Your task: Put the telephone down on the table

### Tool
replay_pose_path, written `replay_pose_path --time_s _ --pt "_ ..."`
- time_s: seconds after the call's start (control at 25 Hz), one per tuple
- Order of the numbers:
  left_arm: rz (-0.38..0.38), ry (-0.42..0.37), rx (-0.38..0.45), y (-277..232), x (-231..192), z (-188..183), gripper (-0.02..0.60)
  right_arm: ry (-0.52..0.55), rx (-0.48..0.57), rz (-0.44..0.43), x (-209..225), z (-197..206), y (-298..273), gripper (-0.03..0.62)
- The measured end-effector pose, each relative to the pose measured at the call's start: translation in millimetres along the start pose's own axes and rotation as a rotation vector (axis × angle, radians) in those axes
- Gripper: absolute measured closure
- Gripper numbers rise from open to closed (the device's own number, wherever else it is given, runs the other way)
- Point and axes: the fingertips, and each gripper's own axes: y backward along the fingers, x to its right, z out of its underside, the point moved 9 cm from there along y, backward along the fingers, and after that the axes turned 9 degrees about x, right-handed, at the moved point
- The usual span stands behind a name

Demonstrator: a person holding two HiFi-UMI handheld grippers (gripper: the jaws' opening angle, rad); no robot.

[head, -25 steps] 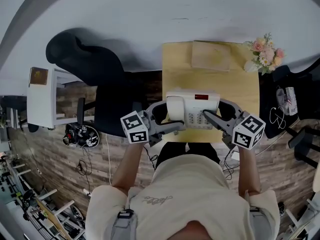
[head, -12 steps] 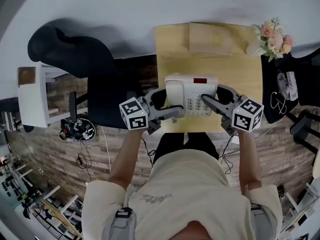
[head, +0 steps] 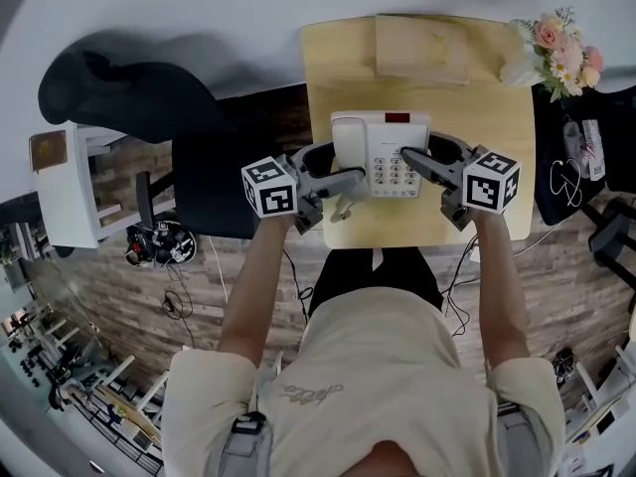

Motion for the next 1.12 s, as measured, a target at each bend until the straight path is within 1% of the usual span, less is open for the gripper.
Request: replay_pose_path --time_s 0.2,0.48,1.12 --pt "-0.001 0.032 -0.010 -14 -26 2 0.199 -0.022 -0.021 0.015 27 0 -9 0.372" --pt "-0.030 0.098 -0.036 -21 -57 15 0.199 -0.079 -0.070 0.021 57 12 -25 0.372" --pt "-0.096 0.195 -0.066 -40 -109 29 0.199 -0.184 -0.121 0.038 116 28 -51 0.372"
